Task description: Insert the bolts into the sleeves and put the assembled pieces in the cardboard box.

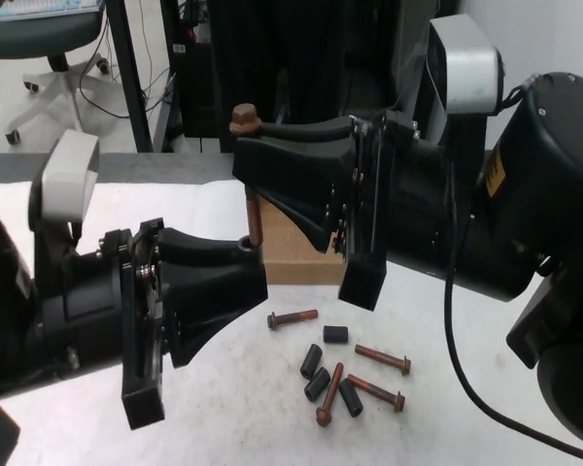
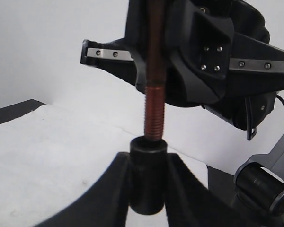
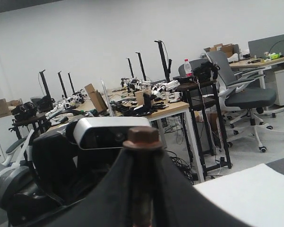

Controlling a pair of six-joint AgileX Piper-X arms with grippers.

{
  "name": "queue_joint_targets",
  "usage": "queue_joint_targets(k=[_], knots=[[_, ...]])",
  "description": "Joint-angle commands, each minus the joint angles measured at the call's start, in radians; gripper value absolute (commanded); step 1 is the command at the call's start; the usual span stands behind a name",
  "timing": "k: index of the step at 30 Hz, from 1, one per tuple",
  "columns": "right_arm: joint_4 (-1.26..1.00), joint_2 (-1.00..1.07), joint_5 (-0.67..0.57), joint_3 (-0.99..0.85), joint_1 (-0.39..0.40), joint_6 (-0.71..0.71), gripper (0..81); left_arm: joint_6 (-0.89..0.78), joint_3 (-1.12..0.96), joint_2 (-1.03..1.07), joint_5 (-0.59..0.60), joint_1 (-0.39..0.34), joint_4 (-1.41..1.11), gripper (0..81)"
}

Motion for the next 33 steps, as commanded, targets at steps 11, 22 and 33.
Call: queue_joint_targets(k=[11,22,33], knots=[[0.053,0.001,-0.001,0.003,0.034,-0.012,0.8,-0.024,-0.016,-0.008,-0.007,0.002,-0.057,0.3],[0.097,0.001,0.018,0.003,0.042,-0.046,0.8,-0.047,-0.016,-0.008,0.0,0.002,-0.064,0.3],[0.097,0.001,0.001,0.003,0.042,-0.046,23.8,-0.054,-0.016,-0.01,-0.008,0.002,-0.092,0.3]])
